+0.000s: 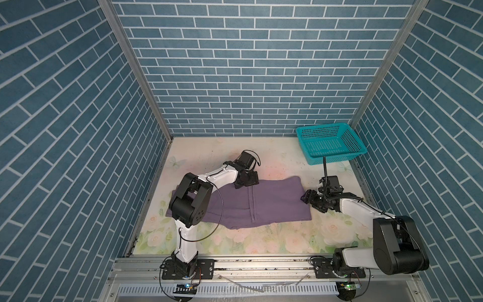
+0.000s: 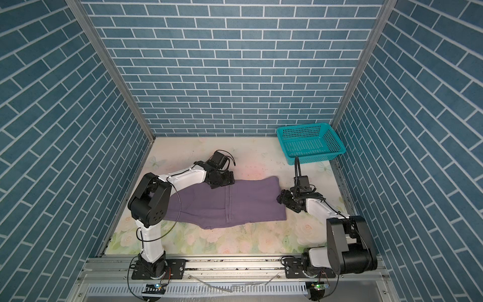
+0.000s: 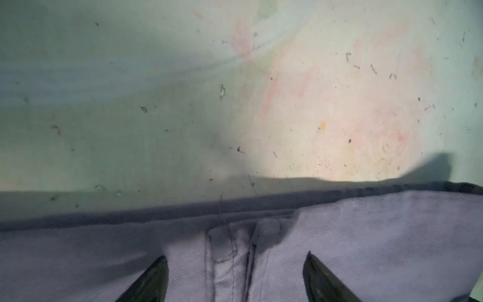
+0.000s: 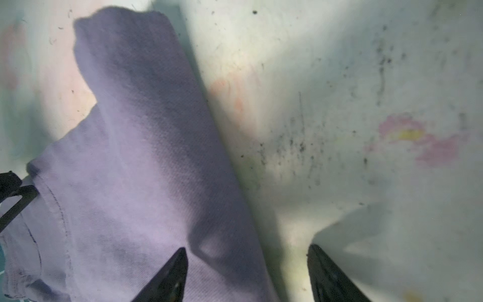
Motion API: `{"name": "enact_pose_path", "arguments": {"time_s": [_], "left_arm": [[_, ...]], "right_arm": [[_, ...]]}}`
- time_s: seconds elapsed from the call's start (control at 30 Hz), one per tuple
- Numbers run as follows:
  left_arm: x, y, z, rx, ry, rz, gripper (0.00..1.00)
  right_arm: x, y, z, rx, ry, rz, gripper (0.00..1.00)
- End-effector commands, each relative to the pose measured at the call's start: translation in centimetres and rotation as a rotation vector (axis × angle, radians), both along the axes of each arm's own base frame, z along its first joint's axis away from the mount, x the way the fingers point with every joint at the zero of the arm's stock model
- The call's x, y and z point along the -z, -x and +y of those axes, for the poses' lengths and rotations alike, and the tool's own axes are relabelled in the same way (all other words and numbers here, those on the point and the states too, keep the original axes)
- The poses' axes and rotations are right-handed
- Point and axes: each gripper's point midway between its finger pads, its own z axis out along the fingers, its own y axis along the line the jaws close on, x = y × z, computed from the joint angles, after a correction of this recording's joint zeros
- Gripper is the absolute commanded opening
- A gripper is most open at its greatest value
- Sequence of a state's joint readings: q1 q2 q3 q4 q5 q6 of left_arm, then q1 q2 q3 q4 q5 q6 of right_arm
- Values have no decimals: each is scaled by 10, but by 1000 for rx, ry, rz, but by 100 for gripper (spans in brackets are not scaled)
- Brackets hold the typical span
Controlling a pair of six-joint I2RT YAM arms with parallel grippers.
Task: Fold and stack the trousers
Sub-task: Smooth out the trousers at the center of the table, then fold the trousers at the center of the table.
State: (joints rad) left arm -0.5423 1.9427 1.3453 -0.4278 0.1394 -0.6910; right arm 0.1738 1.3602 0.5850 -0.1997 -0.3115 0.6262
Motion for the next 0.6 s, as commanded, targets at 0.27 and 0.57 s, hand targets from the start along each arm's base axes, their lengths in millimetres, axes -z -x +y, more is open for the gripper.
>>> {"name": "enact_pose_path", "arguments": {"time_s": [0.27, 0.57], "left_arm": [[-58, 28, 59, -89, 71, -83, 80], [-64, 81, 122, -177, 74, -82, 80]], "right_arm": [[22, 10, 7, 105, -142, 77, 0], [-76, 1, -77, 256, 105, -35, 0]]}}
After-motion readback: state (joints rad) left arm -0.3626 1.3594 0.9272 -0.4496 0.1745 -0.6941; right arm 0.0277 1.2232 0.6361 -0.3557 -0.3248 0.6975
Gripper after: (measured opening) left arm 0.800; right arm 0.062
